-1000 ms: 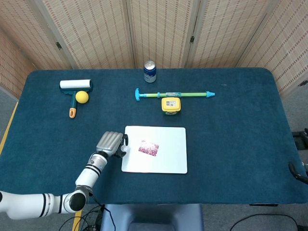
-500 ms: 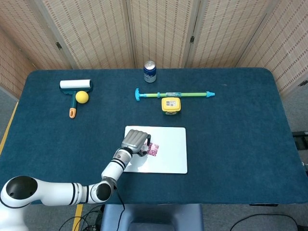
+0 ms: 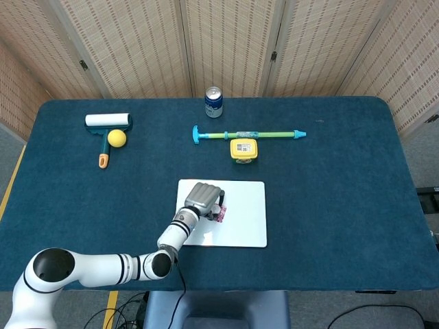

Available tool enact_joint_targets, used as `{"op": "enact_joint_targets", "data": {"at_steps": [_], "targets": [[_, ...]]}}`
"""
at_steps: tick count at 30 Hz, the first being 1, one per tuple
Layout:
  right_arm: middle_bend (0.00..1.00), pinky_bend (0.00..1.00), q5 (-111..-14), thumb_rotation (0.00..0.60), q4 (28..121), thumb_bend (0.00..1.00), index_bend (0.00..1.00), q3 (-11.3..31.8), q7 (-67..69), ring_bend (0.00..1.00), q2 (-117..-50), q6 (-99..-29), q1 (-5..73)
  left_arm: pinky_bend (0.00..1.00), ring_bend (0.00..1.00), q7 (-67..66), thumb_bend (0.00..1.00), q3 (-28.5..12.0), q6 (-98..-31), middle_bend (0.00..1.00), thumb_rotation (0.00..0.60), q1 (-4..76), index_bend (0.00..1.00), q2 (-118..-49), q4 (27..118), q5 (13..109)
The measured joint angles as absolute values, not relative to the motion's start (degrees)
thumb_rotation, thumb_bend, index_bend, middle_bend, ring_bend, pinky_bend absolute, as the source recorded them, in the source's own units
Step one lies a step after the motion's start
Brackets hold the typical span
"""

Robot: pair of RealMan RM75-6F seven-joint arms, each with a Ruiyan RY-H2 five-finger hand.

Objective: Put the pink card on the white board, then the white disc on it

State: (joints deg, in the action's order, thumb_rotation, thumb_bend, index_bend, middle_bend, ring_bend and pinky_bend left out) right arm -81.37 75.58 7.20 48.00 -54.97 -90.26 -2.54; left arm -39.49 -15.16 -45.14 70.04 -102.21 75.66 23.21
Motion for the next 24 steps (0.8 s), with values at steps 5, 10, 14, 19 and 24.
{"op": "enact_joint_targets", "data": {"at_steps": [5,10,14,19,24], "targets": [[0.00,0.00,-81.71,0.600,75.57,0.32,0.00,7.34,47.71,0.00,-55.04,-90.29,-2.59,1.00,1.00,-37.64,0.36,-14.36,-44.57,1.00,0.600,69.77,0.54,-101.97,74.85,23.77],[0.00,0.00,-82.00,0.600,76.14,0.32,0.00,7.41,46.66,0.00,-55.01,-90.21,-2.59,1.00,1.00,-36.53,0.36,-13.50,-44.33,1.00,0.600,69.53,0.48,-101.72,75.12,24.45],[0.00,0.00,-82.48,0.600,76.52,0.32,0.00,7.41,46.19,0.00,-54.97,-90.77,-2.81,1.00,1.00,-36.56,0.35,-13.11,-45.19,1.00,0.600,69.54,0.43,-101.00,76.45,24.41],[0.00,0.00,-83.01,0.600,76.77,0.32,0.00,7.38,45.37,0.00,-55.02,-91.01,-2.84,1.00,1.00,-36.33,0.34,-12.83,-46.79,1.00,0.600,69.24,0.42,-99.71,78.83,24.73],[0.00,0.00,-83.36,0.600,76.94,0.32,0.00,7.39,45.07,0.00,-55.05,-91.38,-2.95,1.00,0.99,-36.55,0.33,-12.23,-49.75,1.00,0.600,68.27,0.40,-96.87,84.45,26.08]]}}
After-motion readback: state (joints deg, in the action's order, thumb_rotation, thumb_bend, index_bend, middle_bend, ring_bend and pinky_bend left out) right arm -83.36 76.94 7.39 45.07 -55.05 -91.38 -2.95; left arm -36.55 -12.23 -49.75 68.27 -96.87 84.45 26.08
